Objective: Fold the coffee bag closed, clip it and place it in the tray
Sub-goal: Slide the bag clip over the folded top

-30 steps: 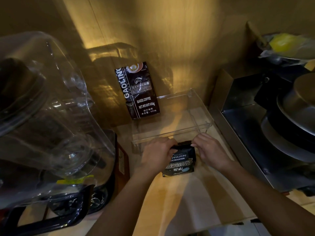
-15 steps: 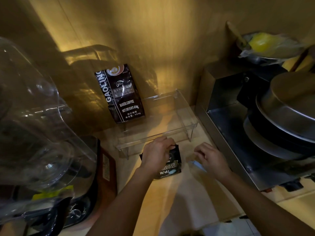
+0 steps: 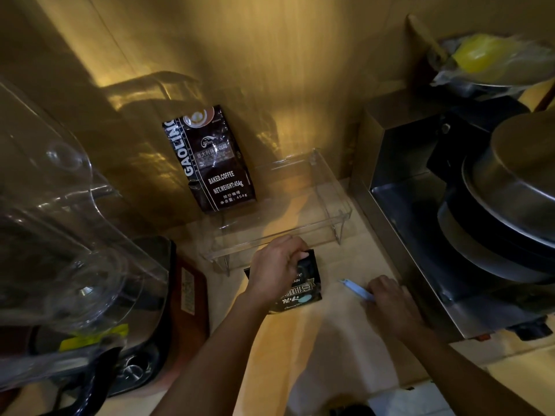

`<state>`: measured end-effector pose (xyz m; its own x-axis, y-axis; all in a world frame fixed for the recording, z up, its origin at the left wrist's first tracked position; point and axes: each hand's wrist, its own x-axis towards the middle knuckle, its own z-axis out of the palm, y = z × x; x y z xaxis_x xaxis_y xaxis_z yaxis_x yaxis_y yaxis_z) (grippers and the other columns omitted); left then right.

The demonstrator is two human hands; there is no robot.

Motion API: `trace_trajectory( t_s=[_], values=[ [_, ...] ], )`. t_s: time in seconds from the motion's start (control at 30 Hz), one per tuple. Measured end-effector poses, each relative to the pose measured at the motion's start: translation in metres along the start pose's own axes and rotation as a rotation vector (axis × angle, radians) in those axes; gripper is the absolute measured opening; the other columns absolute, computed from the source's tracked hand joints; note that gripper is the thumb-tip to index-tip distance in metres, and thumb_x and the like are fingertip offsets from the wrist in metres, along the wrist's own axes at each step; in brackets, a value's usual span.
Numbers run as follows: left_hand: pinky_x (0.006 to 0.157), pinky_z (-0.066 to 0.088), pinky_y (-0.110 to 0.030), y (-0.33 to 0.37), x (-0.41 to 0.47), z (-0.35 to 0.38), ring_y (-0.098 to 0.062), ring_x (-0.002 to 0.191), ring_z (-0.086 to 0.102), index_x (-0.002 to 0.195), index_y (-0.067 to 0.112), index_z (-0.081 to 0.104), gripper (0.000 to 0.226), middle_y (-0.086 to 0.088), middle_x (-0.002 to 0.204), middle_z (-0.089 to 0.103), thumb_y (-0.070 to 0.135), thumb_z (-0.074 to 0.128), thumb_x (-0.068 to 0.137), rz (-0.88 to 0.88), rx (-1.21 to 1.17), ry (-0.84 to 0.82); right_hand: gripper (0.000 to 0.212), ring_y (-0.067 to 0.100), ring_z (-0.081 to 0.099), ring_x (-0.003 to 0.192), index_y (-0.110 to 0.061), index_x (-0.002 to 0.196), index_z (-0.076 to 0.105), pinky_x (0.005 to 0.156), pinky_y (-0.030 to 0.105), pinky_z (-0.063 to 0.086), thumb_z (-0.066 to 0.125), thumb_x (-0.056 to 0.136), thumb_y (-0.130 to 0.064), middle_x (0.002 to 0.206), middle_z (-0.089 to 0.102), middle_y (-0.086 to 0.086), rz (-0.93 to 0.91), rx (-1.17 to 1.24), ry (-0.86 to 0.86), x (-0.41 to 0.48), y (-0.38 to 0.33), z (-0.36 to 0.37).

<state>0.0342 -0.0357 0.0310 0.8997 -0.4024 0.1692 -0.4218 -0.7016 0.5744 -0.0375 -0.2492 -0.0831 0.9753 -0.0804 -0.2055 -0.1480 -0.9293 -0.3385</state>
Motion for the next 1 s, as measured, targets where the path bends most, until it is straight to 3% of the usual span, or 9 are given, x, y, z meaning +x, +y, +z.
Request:
trace_trajectory(
  t_s=[0.13, 0.27, 0.47, 0.6, 0.77, 1.0],
  values=[
    [0.065, 0.049, -0.041, 0.001, -0.001, 0.0, -0.023, 0.08, 0.055, 0.08, 0.018, 0.059, 0.022, -0.004, 0.082, 0.062, -0.004, 0.053, 0.079, 0.029, 0.026, -0.011, 0.013, 0.022, 0.048, 0.105, -0.018, 0.1, 0.047, 0.087, 0.034, 0.031, 0.046, 0.087, -0.018, 0.11, 0.053, 0.005, 0.034, -0.028, -0.027, 0.002, 0.002, -0.003],
    [0.06, 0.045, -0.036, 0.002, 0.003, -0.001, -0.026, 0.077, 0.053, 0.08, 0.014, 0.067, 0.03, -0.008, 0.077, 0.055, -0.011, 0.053, 0.074, 0.036, 0.074, -0.069, 0.006, 0.028, 0.056, 0.081, -0.02, 0.087, 0.045, 0.072, 0.038, 0.044, 0.049, 0.085, -0.016, 0.09, 0.059, 0.007, 0.138, 0.331, 0.04, 0.005, -0.002, -0.015],
    [0.058, 0.036, -0.029, 0.002, 0.003, 0.001, -0.028, 0.079, 0.053, 0.091, 0.015, 0.068, 0.034, -0.011, 0.078, 0.056, -0.008, 0.055, 0.071, 0.071, 0.157, -0.064, 0.017, 0.032, 0.058, 0.082, -0.019, 0.107, 0.047, 0.07, 0.045, 0.049, 0.045, 0.091, -0.021, 0.095, 0.063, 0.011, -0.139, 0.389, 0.128, 0.006, -0.016, -0.034],
    [0.059, 0.035, -0.029, 0.004, 0.002, 0.001, -0.022, 0.079, 0.051, 0.093, 0.019, 0.066, 0.024, -0.005, 0.078, 0.055, 0.005, 0.055, 0.077, 0.073, 0.146, -0.056, 0.02, 0.029, 0.057, 0.079, -0.011, 0.109, 0.052, 0.065, 0.036, 0.042, 0.046, 0.092, -0.017, 0.099, 0.063, 0.01, -0.296, 0.309, 0.206, 0.006, -0.034, -0.047],
    [0.059, 0.026, -0.023, 0.003, 0.0, 0.0, -0.007, 0.073, 0.04, 0.095, 0.025, 0.064, 0.023, 0.01, 0.077, 0.044, 0.041, 0.059, 0.08, 0.099, 0.131, -0.057, 0.021, 0.024, 0.055, 0.08, -0.015, 0.112, 0.051, 0.063, 0.032, 0.038, 0.046, 0.092, -0.021, 0.099, 0.061, 0.007, -0.367, 0.254, 0.194, 0.007, -0.044, -0.058],
    [0.058, 0.019, -0.01, -0.001, -0.001, 0.0, -0.005, 0.072, 0.039, 0.094, 0.021, 0.066, 0.02, 0.003, 0.076, 0.055, 0.037, 0.058, 0.084, 0.16, 0.144, -0.044, 0.02, 0.024, 0.056, 0.08, -0.015, 0.109, 0.051, 0.064, 0.031, 0.037, 0.047, 0.091, -0.024, 0.098, 0.061, 0.007, -0.406, 0.26, 0.173, 0.004, -0.047, -0.064]
  ],
)
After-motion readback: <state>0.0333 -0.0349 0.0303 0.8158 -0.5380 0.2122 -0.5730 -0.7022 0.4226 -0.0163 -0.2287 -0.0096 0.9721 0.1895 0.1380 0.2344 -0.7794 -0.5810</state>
